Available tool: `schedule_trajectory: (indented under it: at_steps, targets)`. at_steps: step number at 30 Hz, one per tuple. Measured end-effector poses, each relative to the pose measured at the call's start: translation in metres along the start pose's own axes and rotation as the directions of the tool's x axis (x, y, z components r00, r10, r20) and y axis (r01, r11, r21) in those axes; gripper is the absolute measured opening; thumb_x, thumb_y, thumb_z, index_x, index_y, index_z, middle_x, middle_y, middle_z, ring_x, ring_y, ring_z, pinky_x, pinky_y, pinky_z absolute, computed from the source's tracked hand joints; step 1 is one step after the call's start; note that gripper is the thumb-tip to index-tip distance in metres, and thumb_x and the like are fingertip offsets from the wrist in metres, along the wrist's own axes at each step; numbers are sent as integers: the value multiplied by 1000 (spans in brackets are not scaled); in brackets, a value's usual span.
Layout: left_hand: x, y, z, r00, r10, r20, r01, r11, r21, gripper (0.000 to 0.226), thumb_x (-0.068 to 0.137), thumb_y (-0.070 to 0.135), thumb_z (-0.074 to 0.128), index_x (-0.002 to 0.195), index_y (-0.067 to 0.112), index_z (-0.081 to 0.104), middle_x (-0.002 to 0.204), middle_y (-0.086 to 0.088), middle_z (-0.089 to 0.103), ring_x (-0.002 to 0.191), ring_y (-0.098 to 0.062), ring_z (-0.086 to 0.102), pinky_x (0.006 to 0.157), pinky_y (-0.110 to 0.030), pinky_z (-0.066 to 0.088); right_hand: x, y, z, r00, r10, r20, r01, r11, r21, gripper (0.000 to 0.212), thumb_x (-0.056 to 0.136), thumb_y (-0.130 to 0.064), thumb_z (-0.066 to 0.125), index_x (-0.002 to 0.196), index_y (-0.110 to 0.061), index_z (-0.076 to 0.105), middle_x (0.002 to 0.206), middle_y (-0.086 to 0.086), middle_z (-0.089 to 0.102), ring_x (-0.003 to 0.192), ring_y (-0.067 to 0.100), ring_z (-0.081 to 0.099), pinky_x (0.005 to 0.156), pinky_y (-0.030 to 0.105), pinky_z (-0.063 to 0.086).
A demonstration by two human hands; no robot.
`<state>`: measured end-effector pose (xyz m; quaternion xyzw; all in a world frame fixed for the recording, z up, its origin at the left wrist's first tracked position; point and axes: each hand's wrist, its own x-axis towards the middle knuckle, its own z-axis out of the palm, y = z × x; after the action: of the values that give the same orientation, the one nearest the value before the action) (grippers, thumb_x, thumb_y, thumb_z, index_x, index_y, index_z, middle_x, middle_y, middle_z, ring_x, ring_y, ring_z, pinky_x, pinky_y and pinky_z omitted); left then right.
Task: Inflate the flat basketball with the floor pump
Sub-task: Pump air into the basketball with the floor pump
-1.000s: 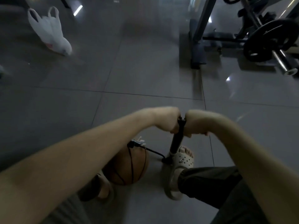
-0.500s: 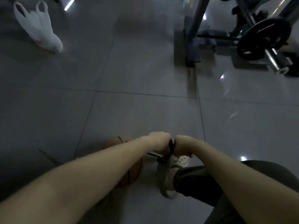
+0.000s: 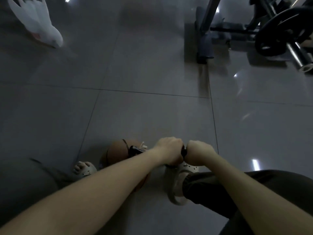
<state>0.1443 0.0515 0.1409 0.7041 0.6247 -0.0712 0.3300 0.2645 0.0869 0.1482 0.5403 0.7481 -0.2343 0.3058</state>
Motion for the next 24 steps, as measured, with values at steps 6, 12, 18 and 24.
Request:
schedule_trajectory:
  at_steps: [6, 12, 18, 24]
  targets:
    - [12, -7, 25, 999, -1, 53, -1, 999, 45, 27, 90, 31, 67, 111, 14, 64, 109, -11, 67, 100, -31, 66, 74, -35, 44, 14, -10, 13, 997, 28, 76, -21, 995, -99, 10, 87, -26, 64, 91, -18, 60, 82, 0, 59, 81, 19, 63, 81, 34, 57]
    - [-21, 8, -71, 997, 51, 52, -50, 999, -15, 19, 93, 29, 65, 78, 19, 61, 76, 0, 64, 69, -21, 62, 54, -29, 42, -40, -4, -84, 980, -76, 185, 64, 996, 69, 11, 88, -20, 69, 88, -11, 64, 76, 5, 59, 64, 18, 56, 58, 28, 51]
    - [-38, 23, -94, 999, 23, -44, -25, 999, -46, 22, 92, 36, 69, 85, 16, 63, 75, 0, 63, 68, -21, 62, 57, -32, 51, -61, -6, -111, 984, -94, 150, 98, 995, -22, 4, 87, -12, 66, 88, -9, 63, 77, 5, 58, 62, 17, 53, 57, 26, 49]
    - [-1, 1, -3, 999, -21, 40, 21, 1000, -3, 19, 90, 20, 68, 105, 9, 65, 105, -15, 68, 98, -35, 66, 79, -40, 50, 3, -6, -7, 997, -43, 69, 49, 996, -81, 9, 92, -22, 59, 91, -14, 62, 79, 0, 58, 79, 18, 62, 85, 35, 57]
